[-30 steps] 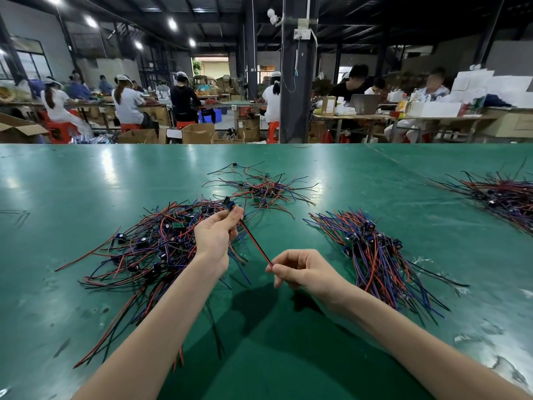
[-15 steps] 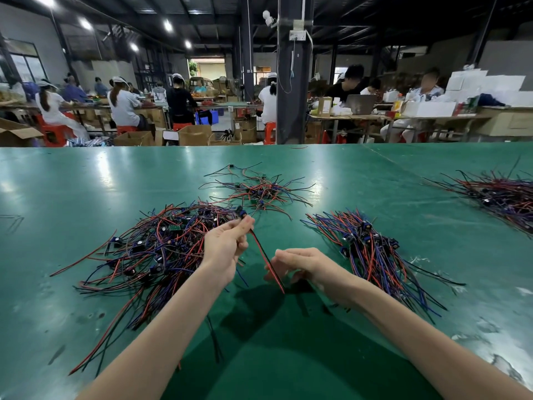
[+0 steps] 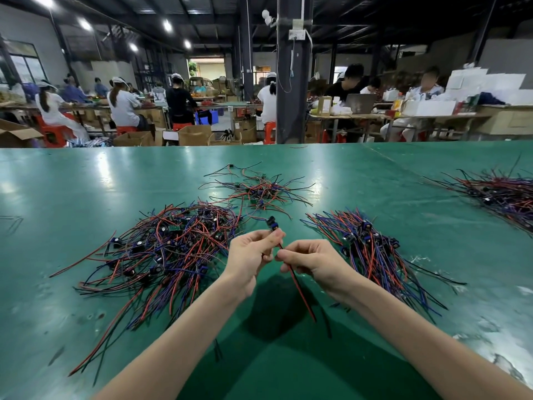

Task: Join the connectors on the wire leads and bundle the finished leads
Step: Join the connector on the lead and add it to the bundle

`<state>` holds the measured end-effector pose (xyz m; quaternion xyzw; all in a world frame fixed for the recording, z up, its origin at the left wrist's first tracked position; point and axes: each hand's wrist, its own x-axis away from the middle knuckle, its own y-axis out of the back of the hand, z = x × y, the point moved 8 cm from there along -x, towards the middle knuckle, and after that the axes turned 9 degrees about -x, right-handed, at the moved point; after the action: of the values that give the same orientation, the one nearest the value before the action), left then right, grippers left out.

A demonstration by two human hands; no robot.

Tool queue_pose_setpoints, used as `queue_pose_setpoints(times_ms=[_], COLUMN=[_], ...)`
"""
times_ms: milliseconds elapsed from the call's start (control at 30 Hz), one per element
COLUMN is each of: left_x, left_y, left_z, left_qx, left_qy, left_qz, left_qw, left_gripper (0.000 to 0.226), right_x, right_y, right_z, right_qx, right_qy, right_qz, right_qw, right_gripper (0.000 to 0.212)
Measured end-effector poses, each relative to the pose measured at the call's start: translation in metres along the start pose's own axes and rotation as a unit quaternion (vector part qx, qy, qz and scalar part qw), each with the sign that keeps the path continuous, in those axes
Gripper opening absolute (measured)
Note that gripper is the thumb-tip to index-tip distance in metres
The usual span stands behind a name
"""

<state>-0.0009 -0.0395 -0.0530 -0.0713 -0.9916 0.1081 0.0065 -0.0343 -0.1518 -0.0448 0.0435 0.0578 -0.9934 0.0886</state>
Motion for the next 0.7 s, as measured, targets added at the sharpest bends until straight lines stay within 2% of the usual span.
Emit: queue_pose_setpoints(times_ms=[200, 367, 567, 700], left_x=[-0.013, -0.018, -0.018, -0.019], left_y=[0.030, 0.049, 0.047, 0.046], left_z=[-0.011, -0.011, -0.007, -0.007], left_qx=[0.041, 0.075, 0.072, 0.026], left_qy=[-0.001, 0.007, 0.006, 0.004], left_qz=[-0.057, -0.102, -0.106, -0.097], left_qw=[0.998, 0.992, 0.992, 0.995], left_gripper=[0.020, 0.010, 0.018, 0.016], right_x=[0.003, 0.007, 0.009, 0.011], right_y=[-0.008, -0.017, -0.019, -0.022], right_z=[-0.007, -0.006, -0.005, -0.007], right_qx=[0.004, 0.021, 0.036, 0.041], right_qy=[-0.020, -0.016, -0.021, -0.041], right_qz=[0.023, 0.055, 0.073, 0.101], right_qw=[1.000, 0.998, 0.997, 0.993], right_gripper=[0.009, 0.010, 0.012, 0.012])
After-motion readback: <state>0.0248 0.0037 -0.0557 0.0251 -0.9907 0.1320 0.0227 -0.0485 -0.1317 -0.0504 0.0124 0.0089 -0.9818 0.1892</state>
